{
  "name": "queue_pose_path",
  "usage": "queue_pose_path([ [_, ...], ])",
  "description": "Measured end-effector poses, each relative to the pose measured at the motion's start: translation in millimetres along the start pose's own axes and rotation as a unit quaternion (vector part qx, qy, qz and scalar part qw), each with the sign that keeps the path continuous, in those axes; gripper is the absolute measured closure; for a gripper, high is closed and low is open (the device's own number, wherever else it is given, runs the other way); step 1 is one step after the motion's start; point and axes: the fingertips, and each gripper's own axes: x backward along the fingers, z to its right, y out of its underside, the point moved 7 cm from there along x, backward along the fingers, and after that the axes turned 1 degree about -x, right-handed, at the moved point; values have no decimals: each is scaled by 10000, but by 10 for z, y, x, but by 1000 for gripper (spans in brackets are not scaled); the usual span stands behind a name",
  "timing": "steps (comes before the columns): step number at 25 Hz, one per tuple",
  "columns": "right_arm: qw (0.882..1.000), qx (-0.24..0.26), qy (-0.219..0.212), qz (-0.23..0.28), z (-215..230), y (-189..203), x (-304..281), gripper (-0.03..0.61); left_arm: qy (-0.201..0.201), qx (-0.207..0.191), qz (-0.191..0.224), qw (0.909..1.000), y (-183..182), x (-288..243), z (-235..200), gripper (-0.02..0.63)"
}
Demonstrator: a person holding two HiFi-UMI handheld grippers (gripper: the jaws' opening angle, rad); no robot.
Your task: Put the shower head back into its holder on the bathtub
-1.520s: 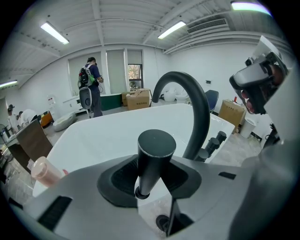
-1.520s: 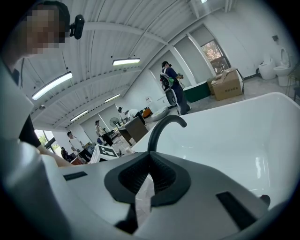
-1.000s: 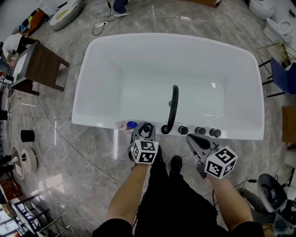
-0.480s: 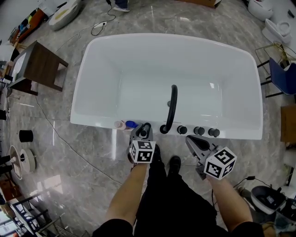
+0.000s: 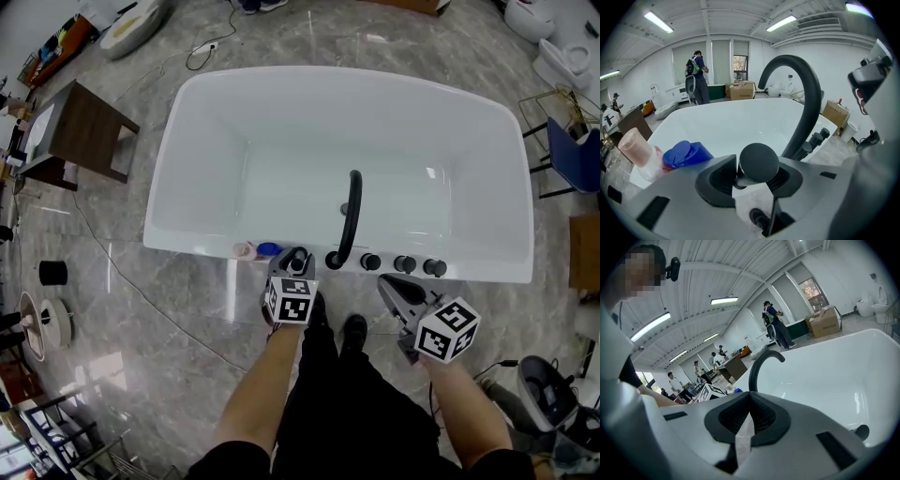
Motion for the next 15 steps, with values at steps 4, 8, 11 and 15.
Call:
queue_pose_path([
  [4, 10000, -13, -3, -8, -6, -8, 8, 562, 84, 82, 20, 9999, 13, 5, 30, 396],
  [8, 10000, -15, -3, -26, -10, -33, 13, 561, 54, 125, 21, 9999, 15, 40, 52, 379],
  [11, 10000, -16, -16, -35, 11, -40, 37, 561, -13, 127, 40, 9999, 8, 48, 102, 371],
  [15, 10000, -1, -35, -41, -24, -34, 38, 562, -116, 163, 75, 9998, 15, 103, 77, 362],
])
